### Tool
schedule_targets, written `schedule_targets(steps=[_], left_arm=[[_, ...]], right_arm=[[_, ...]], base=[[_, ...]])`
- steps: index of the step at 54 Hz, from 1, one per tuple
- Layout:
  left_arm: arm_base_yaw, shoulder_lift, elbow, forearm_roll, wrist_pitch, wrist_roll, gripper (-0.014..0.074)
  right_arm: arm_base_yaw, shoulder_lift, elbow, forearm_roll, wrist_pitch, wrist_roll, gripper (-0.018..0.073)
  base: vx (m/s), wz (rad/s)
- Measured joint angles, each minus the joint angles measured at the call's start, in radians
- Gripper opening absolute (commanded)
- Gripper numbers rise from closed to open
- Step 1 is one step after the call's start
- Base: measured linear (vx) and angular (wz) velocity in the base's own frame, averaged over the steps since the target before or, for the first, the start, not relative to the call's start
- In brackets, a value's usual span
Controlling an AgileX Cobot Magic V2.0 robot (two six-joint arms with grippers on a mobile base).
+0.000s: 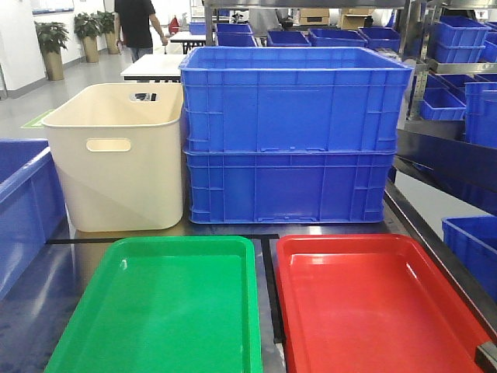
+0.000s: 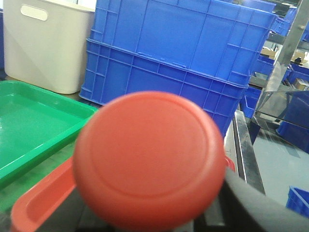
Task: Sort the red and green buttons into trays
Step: 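Move the left gripper over the green tray, right over the red tray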
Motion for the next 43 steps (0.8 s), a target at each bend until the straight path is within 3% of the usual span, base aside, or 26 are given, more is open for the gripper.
schedule_targets(steps=[43], left_arm=[[0.0, 0.0, 0.0, 0.0, 0.0, 0.0, 0.0004]], right_arm=[[0.0, 0.0, 0.0, 0.0, 0.0, 0.0, -0.0009]], base=[[0.03, -0.01]])
